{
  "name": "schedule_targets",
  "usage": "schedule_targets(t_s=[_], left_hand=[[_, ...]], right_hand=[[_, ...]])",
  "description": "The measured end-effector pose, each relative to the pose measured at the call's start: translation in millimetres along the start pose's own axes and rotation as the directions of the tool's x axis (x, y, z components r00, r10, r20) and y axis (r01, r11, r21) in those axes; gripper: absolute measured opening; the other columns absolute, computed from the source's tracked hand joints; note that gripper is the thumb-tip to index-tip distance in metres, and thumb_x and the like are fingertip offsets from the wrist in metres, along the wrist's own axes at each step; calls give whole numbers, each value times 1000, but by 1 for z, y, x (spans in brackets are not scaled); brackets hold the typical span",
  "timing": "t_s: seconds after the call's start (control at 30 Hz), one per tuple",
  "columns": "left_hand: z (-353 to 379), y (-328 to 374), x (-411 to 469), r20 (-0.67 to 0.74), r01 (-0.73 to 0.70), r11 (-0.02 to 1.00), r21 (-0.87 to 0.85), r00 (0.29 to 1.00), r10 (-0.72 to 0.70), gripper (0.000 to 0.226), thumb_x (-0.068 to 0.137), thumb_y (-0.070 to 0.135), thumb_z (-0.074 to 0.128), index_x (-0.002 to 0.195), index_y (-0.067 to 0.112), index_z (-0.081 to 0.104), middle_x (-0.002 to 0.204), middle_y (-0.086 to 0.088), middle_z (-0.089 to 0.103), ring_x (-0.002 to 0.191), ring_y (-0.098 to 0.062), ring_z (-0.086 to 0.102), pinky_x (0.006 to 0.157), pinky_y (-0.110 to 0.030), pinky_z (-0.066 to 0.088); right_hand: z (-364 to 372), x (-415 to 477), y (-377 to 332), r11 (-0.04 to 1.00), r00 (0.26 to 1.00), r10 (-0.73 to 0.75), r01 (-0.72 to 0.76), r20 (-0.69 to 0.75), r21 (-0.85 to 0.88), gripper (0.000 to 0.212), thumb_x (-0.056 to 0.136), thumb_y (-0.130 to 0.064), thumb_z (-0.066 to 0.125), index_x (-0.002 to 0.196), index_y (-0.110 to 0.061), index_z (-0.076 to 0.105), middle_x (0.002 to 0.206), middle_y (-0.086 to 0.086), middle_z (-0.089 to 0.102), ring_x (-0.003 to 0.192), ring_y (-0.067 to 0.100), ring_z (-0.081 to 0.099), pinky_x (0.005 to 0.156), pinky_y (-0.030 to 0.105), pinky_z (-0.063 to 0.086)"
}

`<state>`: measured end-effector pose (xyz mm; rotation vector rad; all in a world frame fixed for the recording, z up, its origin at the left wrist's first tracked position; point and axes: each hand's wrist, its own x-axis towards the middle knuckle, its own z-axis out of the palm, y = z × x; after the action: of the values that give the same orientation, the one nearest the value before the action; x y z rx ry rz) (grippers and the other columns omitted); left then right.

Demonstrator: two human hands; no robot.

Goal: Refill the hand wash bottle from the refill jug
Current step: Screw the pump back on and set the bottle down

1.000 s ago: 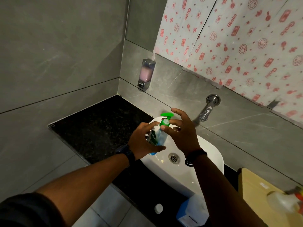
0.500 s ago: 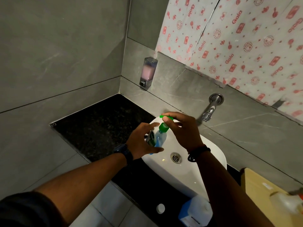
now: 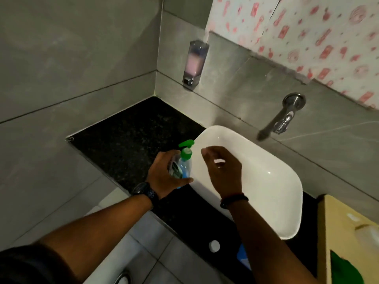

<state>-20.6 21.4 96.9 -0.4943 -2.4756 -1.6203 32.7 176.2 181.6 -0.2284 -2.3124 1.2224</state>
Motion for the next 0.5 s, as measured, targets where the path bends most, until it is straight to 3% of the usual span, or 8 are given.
schedule_targets(t_s=[0.13, 0.2, 0.3, 0.5], left_hand=[[5, -40, -11, -42, 58, 992, 113, 998, -53, 84, 49, 40, 89, 119, 15, 52, 110, -4, 51, 97, -15, 49, 81, -25, 42], [10, -58, -15, -30, 104, 988, 111, 994, -102, 85, 47, 39, 90, 119, 17, 51, 111, -5, 50, 98, -14, 50, 82, -24, 43], [17, -80, -19, -28, 140, 986, 92, 990, -138, 85, 46, 39, 91, 118, 21, 49, 109, -1, 47, 94, -6, 48, 80, -21, 45], [28, -114, -22, -2, 91, 992, 88, 996, -91, 86, 46, 34, 91, 119, 17, 50, 108, 1, 44, 95, 6, 40, 82, 3, 31]], right_hand=[[34, -43, 57, 968, 984, 42, 3, 174, -251, 21, 82, -39, 65, 92, -21, 66, 89, -2, 68, 84, 17, 60, 74, 29, 47], [50, -59, 83, 918, 941, 84, 54, 327, -393, 25, 85, -38, 61, 99, -18, 65, 97, 4, 68, 93, 22, 58, 80, 30, 44], [69, -79, 116, 876, 860, 136, 128, 493, -465, 33, 87, -38, 54, 110, -15, 62, 110, 8, 65, 104, 26, 56, 87, 33, 44], [101, -109, 165, 794, 807, 199, 200, 555, -574, 69, 84, -57, 44, 142, -21, 30, 150, 15, 28, 137, 31, 27, 106, 46, 35]])
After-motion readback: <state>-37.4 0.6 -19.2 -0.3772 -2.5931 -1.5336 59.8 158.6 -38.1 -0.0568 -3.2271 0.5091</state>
